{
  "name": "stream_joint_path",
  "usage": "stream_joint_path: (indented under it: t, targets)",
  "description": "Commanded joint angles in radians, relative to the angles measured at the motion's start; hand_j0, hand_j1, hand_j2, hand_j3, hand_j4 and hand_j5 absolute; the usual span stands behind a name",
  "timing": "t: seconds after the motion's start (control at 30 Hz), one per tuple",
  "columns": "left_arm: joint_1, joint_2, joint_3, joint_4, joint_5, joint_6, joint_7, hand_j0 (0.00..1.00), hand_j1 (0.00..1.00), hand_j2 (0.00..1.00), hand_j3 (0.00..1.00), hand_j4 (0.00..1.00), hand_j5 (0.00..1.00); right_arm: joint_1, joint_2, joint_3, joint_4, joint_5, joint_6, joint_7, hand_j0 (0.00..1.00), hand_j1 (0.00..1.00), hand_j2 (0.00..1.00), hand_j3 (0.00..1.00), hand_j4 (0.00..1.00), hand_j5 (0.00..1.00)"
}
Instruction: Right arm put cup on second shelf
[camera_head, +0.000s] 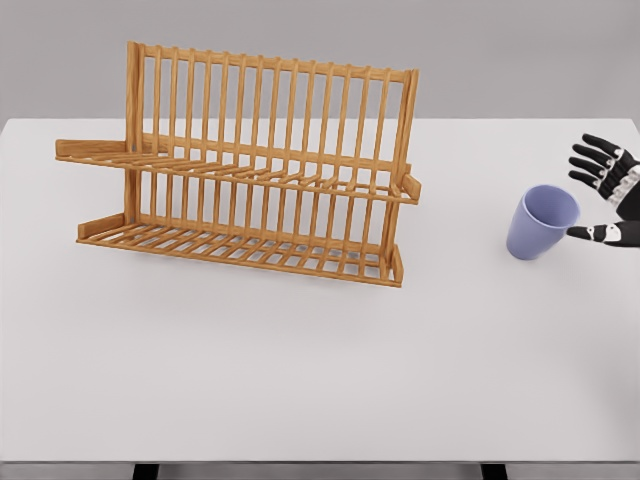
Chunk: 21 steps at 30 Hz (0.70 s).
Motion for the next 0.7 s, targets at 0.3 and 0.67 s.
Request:
stream_joint_path:
  t: [0.3,0.67]
  targets:
    - [0.0,0.0,0.0,0.0,0.0,-0.001,0.0,1.0,1.0,1.0,1.0,1.0,1.0,-0.043,0.061,0.005,0.049,0.071,0.002,0.0,1.0,1.0,1.0,1.0,1.0,1.0]
    - [0.0,0.0,0.0,0.0,0.0,-0.001,0.0,1.0,1.0,1.0,1.0,1.0,1.0,-0.044,0.075,0.008,0.057,0.085,0.002,0.0,1.0,1.0,1.0,1.0,1.0,1.0]
